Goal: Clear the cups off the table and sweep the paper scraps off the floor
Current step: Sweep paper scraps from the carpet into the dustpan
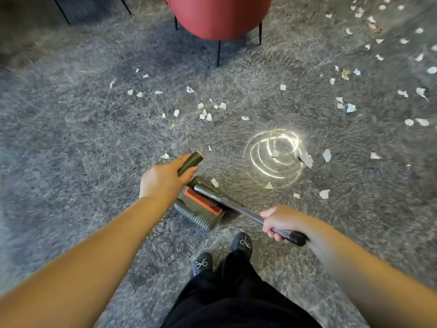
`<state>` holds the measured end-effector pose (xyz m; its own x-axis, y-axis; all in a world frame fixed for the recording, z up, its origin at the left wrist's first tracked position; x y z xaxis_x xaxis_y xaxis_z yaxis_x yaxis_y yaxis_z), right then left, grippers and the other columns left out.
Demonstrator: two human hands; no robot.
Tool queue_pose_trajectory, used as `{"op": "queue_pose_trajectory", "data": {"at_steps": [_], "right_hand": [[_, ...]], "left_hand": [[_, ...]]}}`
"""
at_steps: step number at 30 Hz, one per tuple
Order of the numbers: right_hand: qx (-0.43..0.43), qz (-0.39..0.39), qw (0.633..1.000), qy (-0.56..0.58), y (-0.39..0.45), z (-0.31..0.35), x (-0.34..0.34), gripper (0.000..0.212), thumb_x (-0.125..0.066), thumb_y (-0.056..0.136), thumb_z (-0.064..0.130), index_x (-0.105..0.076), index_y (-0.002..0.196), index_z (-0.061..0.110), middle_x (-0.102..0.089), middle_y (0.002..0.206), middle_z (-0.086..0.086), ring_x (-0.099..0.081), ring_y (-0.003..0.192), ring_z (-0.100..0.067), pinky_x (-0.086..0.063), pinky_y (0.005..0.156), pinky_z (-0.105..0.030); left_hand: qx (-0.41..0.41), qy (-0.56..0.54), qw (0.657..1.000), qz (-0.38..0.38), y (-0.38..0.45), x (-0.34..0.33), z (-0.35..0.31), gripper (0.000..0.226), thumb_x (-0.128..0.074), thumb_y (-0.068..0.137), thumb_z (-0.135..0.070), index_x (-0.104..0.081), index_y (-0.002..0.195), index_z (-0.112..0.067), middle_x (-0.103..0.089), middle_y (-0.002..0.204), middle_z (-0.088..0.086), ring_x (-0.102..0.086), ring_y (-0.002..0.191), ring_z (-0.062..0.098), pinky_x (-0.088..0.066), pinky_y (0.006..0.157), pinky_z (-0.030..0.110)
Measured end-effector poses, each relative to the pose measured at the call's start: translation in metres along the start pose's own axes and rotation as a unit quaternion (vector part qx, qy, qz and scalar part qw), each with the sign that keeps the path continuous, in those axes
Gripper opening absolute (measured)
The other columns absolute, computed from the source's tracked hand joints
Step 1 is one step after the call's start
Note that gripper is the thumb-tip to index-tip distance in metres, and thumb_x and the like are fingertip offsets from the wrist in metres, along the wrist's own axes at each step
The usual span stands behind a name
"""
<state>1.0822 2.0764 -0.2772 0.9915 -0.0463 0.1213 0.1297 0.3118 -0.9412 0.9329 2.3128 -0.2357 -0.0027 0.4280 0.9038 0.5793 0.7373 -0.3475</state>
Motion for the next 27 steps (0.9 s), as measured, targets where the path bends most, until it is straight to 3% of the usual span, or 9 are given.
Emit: {"op": "queue_pose_trajectory", "data": {"at_steps": [6, 10, 12, 15, 18, 21, 23, 27], "right_hand": [[-0.005, -0.027, 0.998, 0.056, -0.015, -0.009, 0.003, 0.049, -0.049, 0.087, -0.005, -0.044, 0.136, -0.002, -0.052, 0.071, -0.014, -0.046, 0.039, -0.012, -0.034, 0.036, -0.016], [-0.015, -0.058, 0.997, 0.054, 0.002, -0.013, 0.008, 0.063, -0.049, 0.085, -0.005, -0.036, 0.146, 0.007, -0.058, 0.068, -0.013, -0.048, 0.043, -0.016, -0.04, 0.043, -0.021], [-0.019, -0.063, 0.998, -0.012, 0.017, -0.009, 0.009, 0.068, -0.05, 0.083, -0.003, -0.035, 0.148, 0.011, -0.067, 0.075, -0.015, -0.056, 0.051, -0.019, -0.046, 0.054, -0.027], [-0.041, -0.07, 0.985, -0.15, 0.035, 0.0, 0.008, 0.063, -0.052, 0.08, -0.002, -0.045, 0.141, 0.008, -0.071, 0.109, -0.011, -0.069, 0.077, -0.02, -0.052, 0.067, -0.024], [-0.069, -0.077, 0.973, -0.207, 0.042, 0.001, 0.007, 0.05, -0.048, 0.083, -0.001, -0.054, 0.132, 0.001, -0.073, 0.107, -0.004, -0.071, 0.084, -0.017, -0.053, 0.07, -0.022], [-0.057, -0.07, 0.981, -0.172, 0.048, -0.008, 0.008, 0.05, -0.048, 0.083, -0.002, -0.051, 0.133, -0.004, -0.071, 0.109, -0.015, -0.066, 0.073, -0.021, -0.053, 0.069, -0.025], [-0.06, -0.06, 0.982, -0.17, 0.045, -0.012, 0.008, 0.063, -0.046, 0.082, -0.003, -0.037, 0.144, 0.001, -0.071, 0.107, -0.017, -0.064, 0.07, -0.022, -0.054, 0.074, -0.028], [-0.037, -0.038, 0.985, -0.164, 0.039, -0.018, 0.0, 0.073, -0.045, 0.079, -0.003, -0.03, 0.15, 0.011, -0.072, 0.098, -0.02, -0.057, 0.057, -0.019, -0.046, 0.062, -0.027]], "left_hand": [[-0.008, -0.013, 1.0, -0.005, -0.002, -0.001, 0.004, 0.044, -0.043, 0.093, -0.061, -0.047, 0.134, -0.046, -0.068, 0.087, 0.007, -0.064, 0.078, 0.03, -0.053, 0.063, 0.033], [-0.015, 0.005, 1.0, -0.008, -0.004, -0.004, 0.007, 0.044, -0.041, 0.093, -0.061, -0.047, 0.133, -0.044, -0.067, 0.083, 0.008, -0.064, 0.076, 0.031, -0.052, 0.061, 0.033], [-0.011, 0.01, 1.0, -0.007, -0.006, -0.005, 0.007, 0.044, -0.04, 0.093, -0.061, -0.046, 0.134, -0.044, -0.067, 0.083, 0.008, -0.064, 0.076, 0.031, -0.053, 0.061, 0.033], [-0.016, 0.019, 1.0, 0.0, -0.006, -0.004, 0.007, 0.044, -0.04, 0.093, -0.061, -0.046, 0.133, -0.044, -0.066, 0.084, 0.007, -0.063, 0.075, 0.03, -0.052, 0.062, 0.034], [-0.017, 0.015, 1.0, 0.013, -0.001, 0.002, 0.007, 0.044, -0.04, 0.093, -0.061, -0.045, 0.134, -0.046, -0.066, 0.087, 0.006, -0.063, 0.076, 0.03, -0.051, 0.062, 0.033], [-0.033, 0.029, 0.999, 0.017, 0.003, 0.009, 0.007, 0.044, -0.041, 0.094, -0.06, -0.044, 0.136, -0.047, -0.065, 0.086, 0.004, -0.063, 0.076, 0.029, -0.052, 0.063, 0.033], [-0.046, 0.039, 0.998, 0.016, 0.007, 0.012, 0.006, 0.043, -0.041, 0.093, -0.06, -0.045, 0.134, -0.048, -0.063, 0.081, 0.002, -0.062, 0.072, 0.027, -0.051, 0.06, 0.032], [-0.037, 0.06, 0.997, 0.025, 0.02, 0.015, 0.008, 0.044, -0.04, 0.091, -0.064, -0.043, 0.134, -0.053, -0.063, 0.082, 0.0, -0.058, 0.068, 0.022, -0.042, 0.054, 0.028]]}}
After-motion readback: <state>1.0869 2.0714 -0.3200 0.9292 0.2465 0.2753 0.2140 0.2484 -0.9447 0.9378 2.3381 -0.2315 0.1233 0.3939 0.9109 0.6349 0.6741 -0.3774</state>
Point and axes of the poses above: each hand's wrist, its own y-axis towards the middle knuckle, its own x-axis out of the back of the hand, z = x × y, the point moved 3 cm from there along y, towards the middle knuckle
